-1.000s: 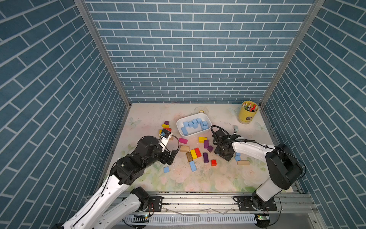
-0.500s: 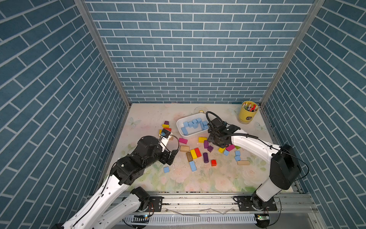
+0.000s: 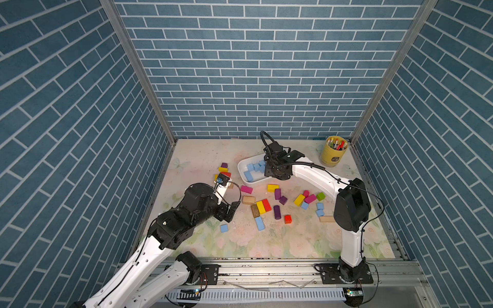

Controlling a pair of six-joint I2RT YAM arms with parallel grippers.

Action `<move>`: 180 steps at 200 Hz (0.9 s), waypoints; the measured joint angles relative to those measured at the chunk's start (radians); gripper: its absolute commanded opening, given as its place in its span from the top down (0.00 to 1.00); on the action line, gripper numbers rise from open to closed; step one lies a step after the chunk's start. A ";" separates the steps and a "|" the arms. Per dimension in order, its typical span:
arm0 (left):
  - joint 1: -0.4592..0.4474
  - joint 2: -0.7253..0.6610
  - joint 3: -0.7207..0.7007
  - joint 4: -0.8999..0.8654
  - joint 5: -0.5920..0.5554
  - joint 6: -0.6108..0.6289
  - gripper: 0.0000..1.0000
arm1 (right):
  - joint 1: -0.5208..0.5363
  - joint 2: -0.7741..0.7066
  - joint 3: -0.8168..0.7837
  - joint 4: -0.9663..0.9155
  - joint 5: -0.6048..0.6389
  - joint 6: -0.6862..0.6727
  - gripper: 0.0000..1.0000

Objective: Pick out the blue building blocks
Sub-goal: Place the building block in the storage box.

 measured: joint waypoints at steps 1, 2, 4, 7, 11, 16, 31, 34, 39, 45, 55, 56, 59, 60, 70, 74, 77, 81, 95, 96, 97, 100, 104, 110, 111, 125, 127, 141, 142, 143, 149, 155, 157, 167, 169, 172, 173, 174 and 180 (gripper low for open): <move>0.000 0.000 0.000 0.000 0.000 0.000 0.01 | 0.000 0.005 0.007 -0.001 0.001 -0.003 0.54; 0.000 0.000 0.000 0.000 0.000 0.000 0.01 | 0.000 0.008 0.011 -0.002 0.000 -0.004 0.54; 0.000 0.000 0.000 0.000 0.000 0.000 0.01 | 0.000 0.016 0.021 -0.004 -0.002 -0.011 0.54; 0.000 0.000 0.000 0.000 0.000 0.000 0.01 | 0.000 0.027 0.035 -0.008 -0.002 -0.019 0.54; 0.000 0.000 0.000 0.000 0.000 0.000 0.01 | 0.000 0.043 0.056 -0.013 -0.003 -0.031 0.54; 0.000 0.000 0.000 0.000 0.000 0.000 0.01 | 0.000 0.061 0.080 -0.021 -0.003 -0.044 0.54; 0.000 0.000 0.000 0.000 0.000 0.000 0.01 | 0.000 0.117 0.151 -0.043 -0.009 -0.080 0.54; 0.000 0.000 0.000 0.000 0.000 0.000 0.01 | 0.000 0.126 0.164 -0.047 -0.010 -0.085 0.54; 0.000 0.000 0.000 0.000 0.000 0.000 0.01 | 0.000 0.145 0.183 -0.053 -0.013 -0.096 0.54; 0.000 0.000 0.000 0.000 0.000 0.000 0.01 | 0.000 0.165 0.210 -0.063 -0.017 -0.105 0.54; 0.000 0.000 0.000 0.000 0.000 0.000 0.01 | 0.000 0.201 0.252 -0.075 -0.023 -0.122 0.54; 0.000 0.000 0.000 0.000 0.000 0.001 0.01 | 0.000 0.204 0.254 -0.076 -0.024 -0.122 0.54; 0.000 0.000 0.000 0.000 0.000 0.000 0.01 | 0.000 0.215 0.266 -0.079 -0.027 -0.125 0.54; 0.000 0.000 0.000 0.000 0.000 0.000 0.01 | 0.000 0.220 0.271 -0.082 -0.028 -0.127 0.54; 0.000 0.000 0.000 0.000 0.000 0.001 0.01 | 0.000 0.251 0.303 -0.092 -0.038 -0.134 0.54; 0.000 0.000 0.000 0.000 0.000 0.001 0.01 | 0.000 0.263 0.315 -0.098 -0.041 -0.138 0.54; 0.000 0.000 0.000 0.000 0.000 0.001 0.01 | 0.000 0.274 0.324 -0.102 -0.047 -0.141 0.53; 0.000 0.000 0.000 0.000 0.000 0.001 0.01 | 0.000 0.284 0.333 -0.107 -0.050 -0.143 0.53; 0.000 0.000 0.000 0.000 0.000 0.001 0.01 | 0.000 0.318 0.363 -0.121 -0.067 -0.151 0.53; 0.000 0.000 0.000 0.000 0.000 0.001 0.01 | 0.000 0.320 0.365 -0.122 -0.067 -0.151 0.53; 0.000 0.000 0.000 0.000 0.000 0.001 0.01 | 0.000 0.322 0.366 -0.122 -0.068 -0.151 0.53; 0.000 0.000 0.000 0.000 0.000 0.001 0.01 | 0.000 0.327 0.370 -0.125 -0.071 -0.151 0.53; 0.000 0.000 0.000 0.000 0.000 0.000 0.01 | 0.000 0.335 0.373 -0.127 -0.076 -0.151 0.52; 0.000 0.000 0.000 0.000 0.000 0.001 0.01 | 0.000 0.341 0.376 -0.130 -0.081 -0.153 0.52; 0.000 0.000 0.000 0.000 0.000 0.001 0.01 | 0.000 0.343 0.377 -0.131 -0.082 -0.154 0.52; 0.000 0.000 0.000 0.000 0.000 0.001 0.01 | 0.000 0.358 0.385 -0.142 -0.093 -0.156 0.49; 0.000 0.000 0.000 0.000 0.000 0.001 0.01 | 0.000 0.360 0.385 -0.143 -0.093 -0.156 0.48; 0.000 0.000 0.000 0.000 0.000 0.001 0.01 | 0.001 0.369 0.388 -0.149 -0.098 -0.156 0.45; 0.000 0.000 0.000 0.000 0.000 0.001 0.01 | 0.001 0.370 0.389 -0.149 -0.099 -0.156 0.45; 0.000 0.000 0.000 0.000 0.000 0.001 0.01 | 0.001 0.371 0.389 -0.150 -0.099 -0.156 0.45; 0.000 0.000 0.000 0.000 0.000 0.001 0.01 | 0.001 0.374 0.391 -0.150 -0.099 -0.158 0.43; 0.000 0.000 0.000 0.000 0.000 0.001 0.01 | 0.001 0.380 0.397 -0.151 -0.099 -0.158 0.41; 0.000 0.000 0.000 0.000 0.000 0.001 0.01 | 0.001 0.382 0.399 -0.151 -0.100 -0.159 0.40; 0.000 0.000 0.000 0.000 0.000 0.001 0.01 | 0.001 0.388 0.407 -0.151 -0.100 -0.158 0.37; 0.000 0.000 0.000 0.000 0.000 0.001 0.01 | 0.001 0.388 0.407 -0.152 -0.100 -0.159 0.37; 0.000 0.000 0.000 0.000 0.000 0.001 0.01 | 0.001 0.389 0.408 -0.153 -0.100 -0.158 0.36; 0.000 0.000 0.000 0.000 0.000 0.001 0.00 | 0.001 0.389 0.409 -0.153 -0.100 -0.159 0.36; 0.000 0.000 0.000 0.000 0.000 0.001 0.01 | 0.002 0.390 0.409 -0.154 -0.100 -0.159 0.35; 0.000 0.000 0.000 0.000 0.000 0.001 0.01 | 0.002 0.392 0.412 -0.156 -0.100 -0.159 0.33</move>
